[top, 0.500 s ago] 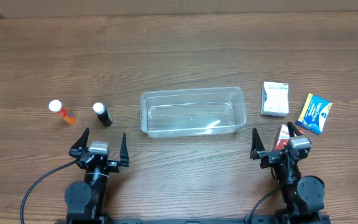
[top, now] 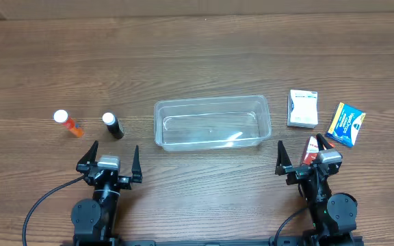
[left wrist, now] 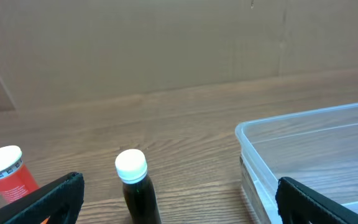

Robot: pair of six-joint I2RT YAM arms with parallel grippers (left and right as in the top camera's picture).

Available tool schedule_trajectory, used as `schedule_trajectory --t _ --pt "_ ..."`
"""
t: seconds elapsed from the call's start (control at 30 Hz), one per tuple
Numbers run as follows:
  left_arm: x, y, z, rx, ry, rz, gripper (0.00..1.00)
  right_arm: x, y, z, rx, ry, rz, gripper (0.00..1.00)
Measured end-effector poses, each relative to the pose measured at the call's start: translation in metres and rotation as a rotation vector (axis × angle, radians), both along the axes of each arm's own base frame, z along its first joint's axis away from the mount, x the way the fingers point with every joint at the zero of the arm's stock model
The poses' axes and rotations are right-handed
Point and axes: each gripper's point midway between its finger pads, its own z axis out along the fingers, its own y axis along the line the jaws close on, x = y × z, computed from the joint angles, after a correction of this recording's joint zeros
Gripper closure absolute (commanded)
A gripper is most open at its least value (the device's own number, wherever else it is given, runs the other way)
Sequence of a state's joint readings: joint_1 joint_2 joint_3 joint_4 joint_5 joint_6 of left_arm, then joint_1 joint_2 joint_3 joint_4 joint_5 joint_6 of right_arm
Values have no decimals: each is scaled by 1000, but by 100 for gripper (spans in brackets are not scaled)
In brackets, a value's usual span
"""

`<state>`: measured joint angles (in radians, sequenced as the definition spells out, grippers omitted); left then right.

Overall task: Pack container
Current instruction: 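Raise both arms from rest toward the objects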

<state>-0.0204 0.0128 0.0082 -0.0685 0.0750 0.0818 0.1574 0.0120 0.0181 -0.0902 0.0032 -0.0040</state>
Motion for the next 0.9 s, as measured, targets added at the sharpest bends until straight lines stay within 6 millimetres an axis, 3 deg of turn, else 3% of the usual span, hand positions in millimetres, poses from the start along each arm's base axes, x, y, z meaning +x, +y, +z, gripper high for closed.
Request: schedule_trajectory --t 0.9 --pt "0 0 0 0 0 0 0 0 0 0 55 10 -1 0"
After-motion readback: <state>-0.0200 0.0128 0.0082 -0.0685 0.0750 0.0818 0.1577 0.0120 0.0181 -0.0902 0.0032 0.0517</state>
